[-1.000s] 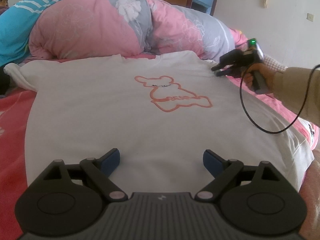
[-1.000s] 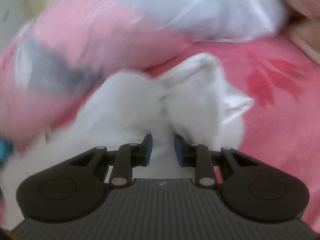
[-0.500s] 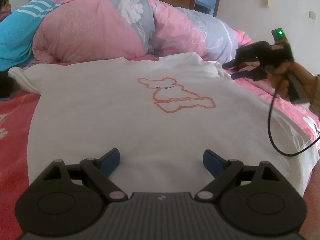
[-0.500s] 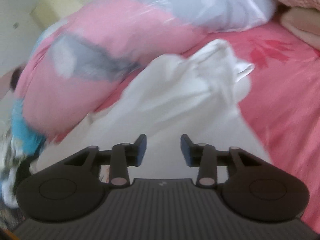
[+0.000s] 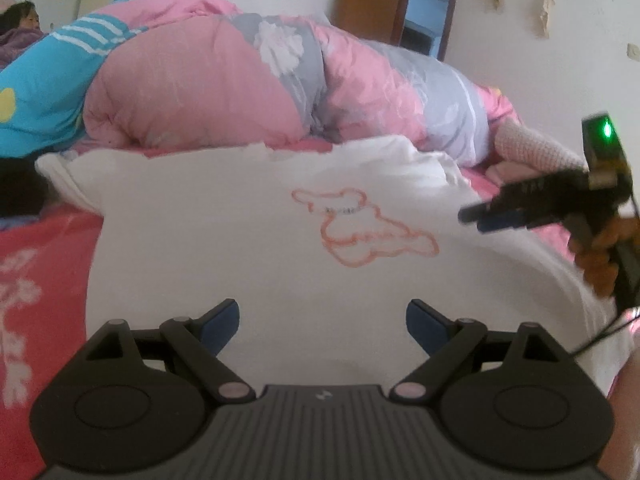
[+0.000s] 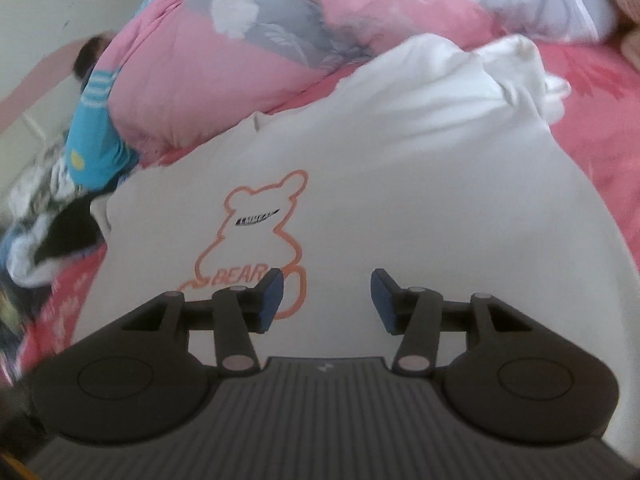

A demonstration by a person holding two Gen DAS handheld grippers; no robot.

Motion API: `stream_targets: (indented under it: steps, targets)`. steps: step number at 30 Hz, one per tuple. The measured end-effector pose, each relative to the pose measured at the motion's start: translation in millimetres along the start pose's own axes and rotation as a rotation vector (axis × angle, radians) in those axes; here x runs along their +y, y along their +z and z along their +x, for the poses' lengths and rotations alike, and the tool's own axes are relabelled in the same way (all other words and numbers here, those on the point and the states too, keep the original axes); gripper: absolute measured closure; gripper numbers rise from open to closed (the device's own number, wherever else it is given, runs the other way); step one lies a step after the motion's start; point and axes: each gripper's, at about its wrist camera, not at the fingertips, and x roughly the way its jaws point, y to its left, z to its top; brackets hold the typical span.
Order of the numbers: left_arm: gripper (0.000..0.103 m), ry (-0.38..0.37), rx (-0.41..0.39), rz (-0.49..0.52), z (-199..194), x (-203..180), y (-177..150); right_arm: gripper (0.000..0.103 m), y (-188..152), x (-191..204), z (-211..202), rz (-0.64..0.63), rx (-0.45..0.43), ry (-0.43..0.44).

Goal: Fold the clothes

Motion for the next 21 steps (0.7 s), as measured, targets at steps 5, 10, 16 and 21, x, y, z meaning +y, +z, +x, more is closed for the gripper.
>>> stream_targets:
  steps: [5, 10, 16, 21]
  targets:
    - [0.012, 0.051, 0.009, -0.01, 20, 1, 18, 0.022, 9, 1, 34, -0.126, -0.009, -0.086]
    - [0.012, 0.061, 0.028, -0.022, 37, 3, 14, 0.001, 13, 5, 72, -0.265, -0.039, -0.142]
    - [0.009, 0.073, 0.05, -0.036, 58, 7, 9, 0.001, 23, 5, 97, -0.338, -0.001, -0.165]
    - [0.008, 0.079, 0.056, -0.035, 63, 7, 6, 0.001, 20, 1, 99, -0.306, -0.024, -0.151]
